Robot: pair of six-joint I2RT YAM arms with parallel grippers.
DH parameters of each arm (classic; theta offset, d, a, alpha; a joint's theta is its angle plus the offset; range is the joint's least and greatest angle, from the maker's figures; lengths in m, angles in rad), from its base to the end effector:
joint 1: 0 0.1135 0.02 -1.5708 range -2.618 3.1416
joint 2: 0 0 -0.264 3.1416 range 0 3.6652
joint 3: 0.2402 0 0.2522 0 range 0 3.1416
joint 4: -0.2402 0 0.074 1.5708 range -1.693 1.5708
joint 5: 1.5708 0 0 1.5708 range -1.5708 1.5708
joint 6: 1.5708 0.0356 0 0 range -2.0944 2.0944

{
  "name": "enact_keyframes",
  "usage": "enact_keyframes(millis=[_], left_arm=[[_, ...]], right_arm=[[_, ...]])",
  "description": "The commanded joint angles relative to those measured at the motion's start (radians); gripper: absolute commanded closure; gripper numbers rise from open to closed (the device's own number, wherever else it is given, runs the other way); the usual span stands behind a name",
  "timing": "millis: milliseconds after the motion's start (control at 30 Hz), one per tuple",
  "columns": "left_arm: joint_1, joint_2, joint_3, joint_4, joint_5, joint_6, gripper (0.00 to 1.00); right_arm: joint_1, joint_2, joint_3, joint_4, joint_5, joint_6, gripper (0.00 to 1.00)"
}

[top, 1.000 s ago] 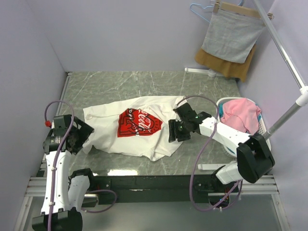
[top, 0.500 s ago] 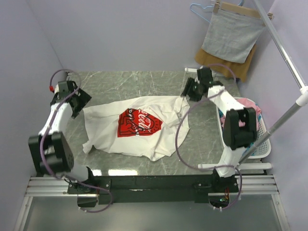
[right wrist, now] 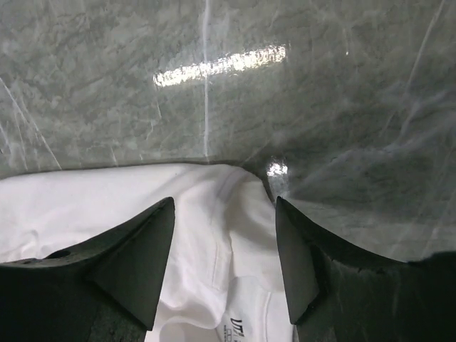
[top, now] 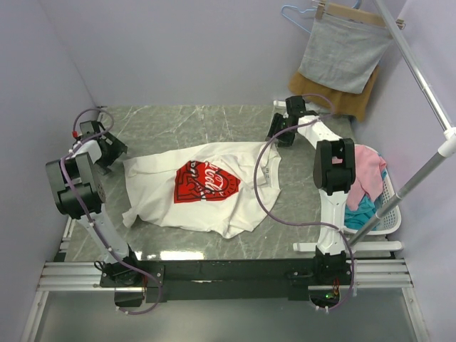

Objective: Fold and stack the t-shirts
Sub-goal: Fold the flattened tshirt in 1/3 of the way

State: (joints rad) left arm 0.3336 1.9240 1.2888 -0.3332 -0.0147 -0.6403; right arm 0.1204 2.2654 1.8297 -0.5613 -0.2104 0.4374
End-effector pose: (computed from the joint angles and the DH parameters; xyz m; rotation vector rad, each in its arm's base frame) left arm 0.3836 0.1335 0.1738 -1.1947 2.2440 -0.1022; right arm 0.4910 0.0669 0.1760 0.3313 2.5868 0.4763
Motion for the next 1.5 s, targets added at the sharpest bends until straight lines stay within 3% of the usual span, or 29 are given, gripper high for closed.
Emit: enact_keyframes(millis=[0, 367, 467, 500, 700, 767, 800, 833, 900, 1033, 1133, 1267, 1467], left_arm=[[-0.007, 0.023, 0.012, 0.026, 0.076, 0.044, 0.0], [-0.062, 0.015, -0.031, 0.012, 0.087, 0.06, 0.01], [-0.062, 0.024, -0.055, 0.048, 0.146, 0.051, 0.23], [-0.062, 0.026, -0.072, 0.071, 0.159, 0.051, 0.36], [-0.064, 0.046, -0.097, 0.102, 0.188, 0.044, 0.7], [-0.065, 0.053, -0.095, 0.12, 0.202, 0.045, 0.8], [-0.064, 0.055, -0.092, 0.128, 0.212, 0.045, 0.94], [-0.064, 0.056, -0.089, 0.143, 0.223, 0.041, 0.99], [-0.064, 0.053, -0.071, 0.16, 0.252, 0.033, 0.99], [-0.064, 0.02, 0.044, 0.14, 0.321, 0.028, 0.99], [-0.067, -0.057, 0.183, 0.073, 0.361, 0.034, 0.99], [-0.074, -0.186, 0.36, -0.021, 0.398, 0.051, 0.99], [-0.09, -0.471, 0.376, -0.119, 0.466, 0.073, 0.99]], right_arm=[[-0.007, 0.013, 0.029, -0.078, 0.029, -0.048, 0.34], [0.027, 0.014, 0.057, -0.16, -0.032, -0.074, 0.34], [0.038, 0.019, 0.059, -0.169, -0.04, -0.077, 0.35], [0.039, 0.019, 0.057, -0.17, -0.046, -0.078, 0.36], [0.041, 0.031, 0.049, -0.169, -0.061, -0.081, 0.41], [0.041, 0.048, 0.059, -0.172, -0.098, -0.086, 0.49], [0.041, 0.054, 0.071, -0.17, -0.103, -0.089, 0.59], [0.041, 0.057, 0.075, -0.169, -0.103, -0.094, 0.7], [0.039, 0.049, 0.077, -0.144, -0.129, -0.112, 1.0], [0.033, -0.038, 0.042, -0.057, -0.178, -0.115, 1.0], [0.025, -0.186, -0.004, 0.037, -0.204, -0.1, 1.0], [0.025, -0.41, 0.025, 0.014, -0.17, -0.124, 1.0], [0.039, -0.723, -0.03, -0.011, -0.173, -0.15, 1.0]])
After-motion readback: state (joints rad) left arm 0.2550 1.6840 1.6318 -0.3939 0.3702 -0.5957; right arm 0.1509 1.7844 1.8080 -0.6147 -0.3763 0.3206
